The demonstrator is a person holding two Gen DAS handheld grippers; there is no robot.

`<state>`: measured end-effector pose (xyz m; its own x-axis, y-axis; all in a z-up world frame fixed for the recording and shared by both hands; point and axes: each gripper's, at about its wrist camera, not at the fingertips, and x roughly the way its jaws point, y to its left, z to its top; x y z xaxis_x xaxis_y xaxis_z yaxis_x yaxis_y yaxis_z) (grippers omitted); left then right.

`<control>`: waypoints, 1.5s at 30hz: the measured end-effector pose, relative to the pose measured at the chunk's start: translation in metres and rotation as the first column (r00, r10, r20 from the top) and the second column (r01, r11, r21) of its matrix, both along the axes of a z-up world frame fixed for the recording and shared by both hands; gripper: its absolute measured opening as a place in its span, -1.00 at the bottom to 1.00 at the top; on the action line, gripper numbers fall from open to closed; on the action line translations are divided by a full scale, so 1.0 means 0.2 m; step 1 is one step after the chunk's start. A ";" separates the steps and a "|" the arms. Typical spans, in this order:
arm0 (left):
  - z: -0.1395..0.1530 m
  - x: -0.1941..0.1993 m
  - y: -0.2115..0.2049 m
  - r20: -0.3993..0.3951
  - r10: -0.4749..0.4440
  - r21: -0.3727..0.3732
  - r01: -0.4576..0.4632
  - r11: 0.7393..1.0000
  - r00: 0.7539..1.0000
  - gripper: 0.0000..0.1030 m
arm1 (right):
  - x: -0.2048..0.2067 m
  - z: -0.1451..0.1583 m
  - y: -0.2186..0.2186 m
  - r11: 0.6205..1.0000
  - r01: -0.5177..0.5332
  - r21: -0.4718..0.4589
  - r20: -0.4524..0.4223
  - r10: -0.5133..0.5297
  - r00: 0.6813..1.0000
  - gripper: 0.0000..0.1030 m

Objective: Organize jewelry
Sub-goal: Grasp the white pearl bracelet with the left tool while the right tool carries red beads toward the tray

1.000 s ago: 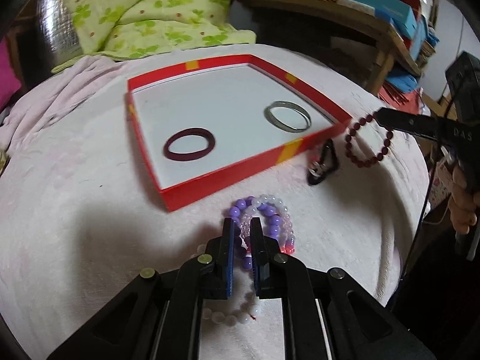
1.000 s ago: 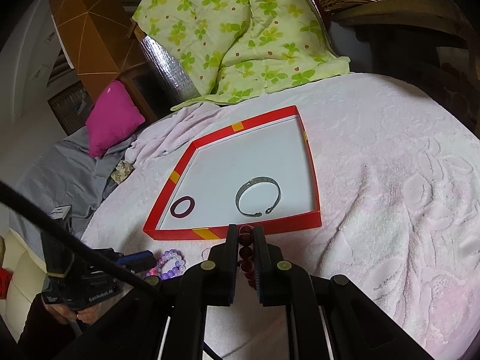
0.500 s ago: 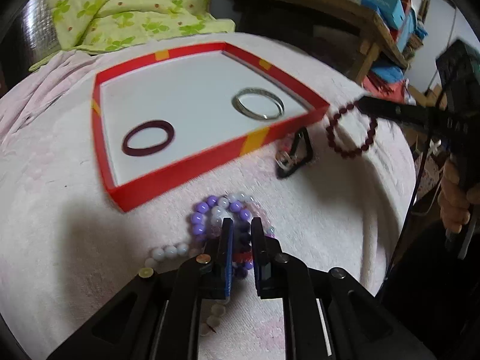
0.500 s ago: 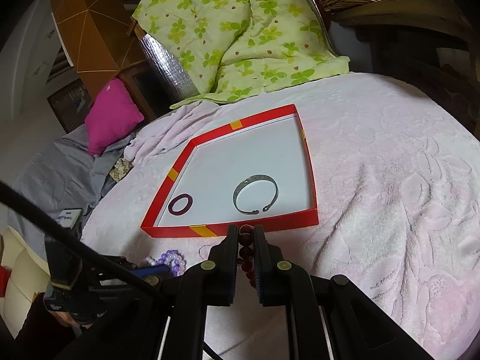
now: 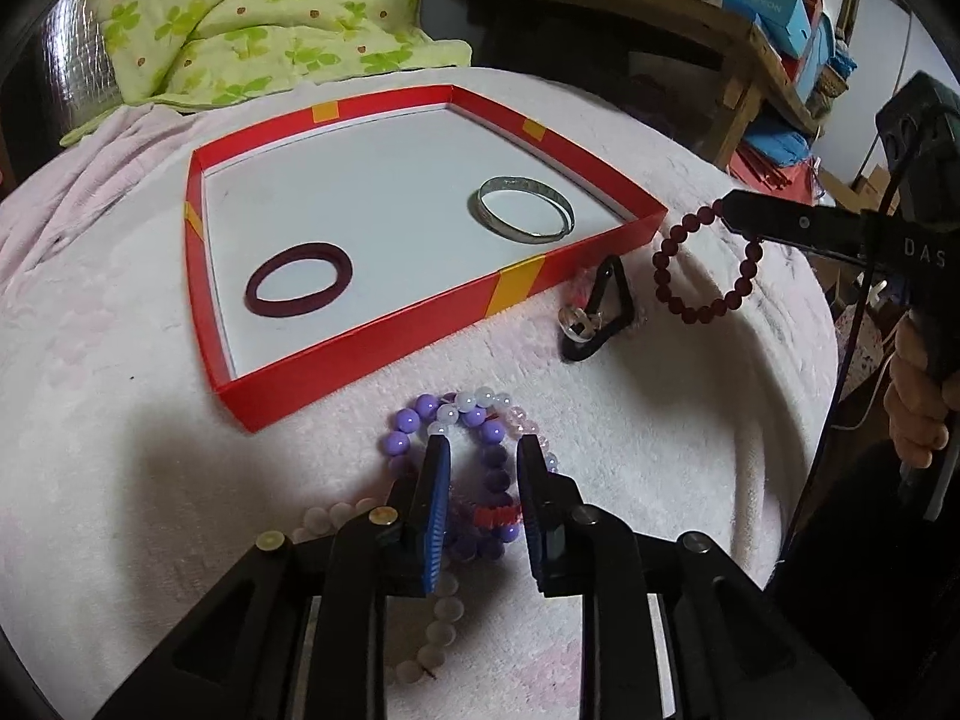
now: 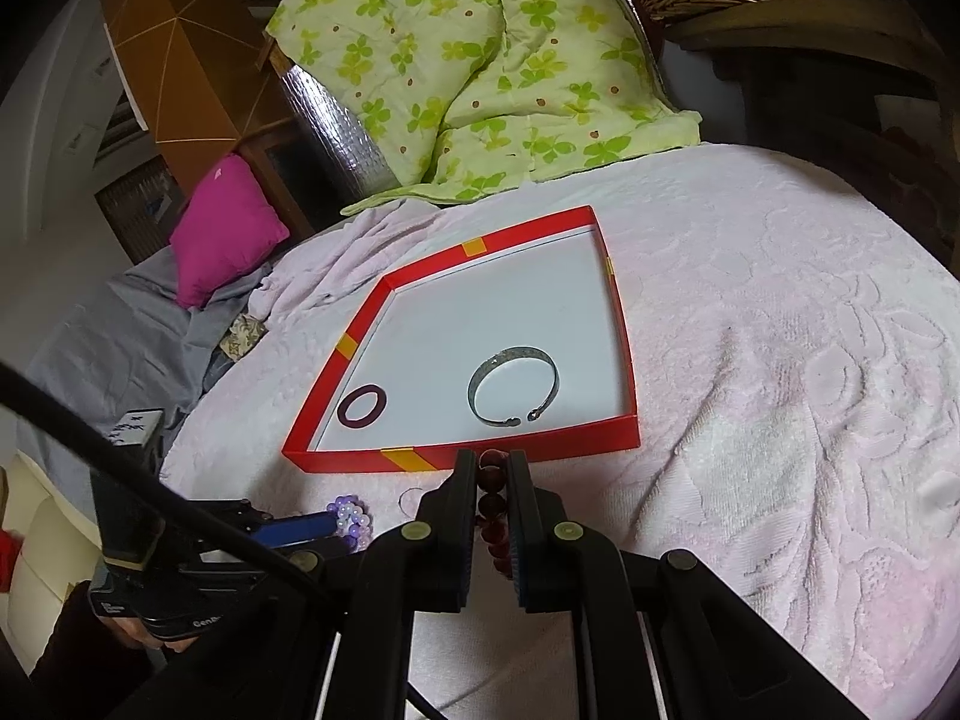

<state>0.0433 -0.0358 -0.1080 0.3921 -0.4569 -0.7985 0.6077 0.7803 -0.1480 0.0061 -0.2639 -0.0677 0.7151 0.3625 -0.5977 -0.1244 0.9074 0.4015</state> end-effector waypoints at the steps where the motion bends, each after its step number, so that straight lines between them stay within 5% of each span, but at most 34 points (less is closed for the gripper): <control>1: 0.00 0.00 0.00 -0.010 0.004 -0.014 -0.004 1.000 1.000 -0.56 | 0.00 0.00 0.00 1.000 0.002 -0.001 0.000 -0.002 1.000 -0.79; 7: 0.00 -0.04 -0.08 -0.012 -0.061 -0.031 0.061 0.998 0.998 -0.62 | 0.00 0.00 0.00 1.000 0.011 0.002 -0.002 -0.011 1.000 -0.79; 12: 0.09 -0.02 0.00 0.044 0.002 -0.070 0.001 0.998 0.999 -0.62 | 0.00 0.00 -0.01 1.000 0.005 0.000 -0.001 -0.005 1.000 -0.79; 22: 0.06 0.00 0.26 0.063 0.114 0.034 -0.116 0.993 0.992 -0.62 | -0.01 0.00 -0.04 1.000 0.014 0.016 0.004 -0.015 1.000 -0.79; 28: -0.03 -0.01 0.34 0.002 0.104 0.062 -0.104 0.993 0.995 -0.61 | 0.00 0.00 -0.02 1.000 0.011 0.021 0.003 -0.011 1.000 -0.79; 32: -0.06 -0.05 0.29 0.021 0.057 0.094 -0.059 0.994 0.998 -0.32 | 0.01 0.00 0.01 1.000 0.003 0.012 0.002 -0.003 1.000 -0.80; 35: -0.06 -0.05 0.27 0.016 0.066 0.083 -0.067 0.994 0.998 -0.32 | 0.02 0.01 0.02 1.000 0.006 0.010 0.001 -0.006 1.000 -0.79; 38: -0.05 -0.03 0.26 0.021 0.073 0.071 -0.075 0.995 0.997 -0.81 | 0.01 0.01 0.02 1.000 0.008 0.013 0.009 -0.008 1.000 -0.79; 45: 0.08 -0.02 0.29 0.086 0.112 -0.003 -0.112 0.994 0.990 -0.82 | 0.01 0.03 -0.03 0.997 0.036 0.065 0.037 -0.038 0.999 -0.79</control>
<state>0.0394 0.0213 -0.0927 0.5082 -0.4049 -0.7601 0.5270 0.8442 -0.0974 0.0075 -0.2700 -0.0618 0.7503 0.3724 -0.5462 -0.1074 0.8839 0.4551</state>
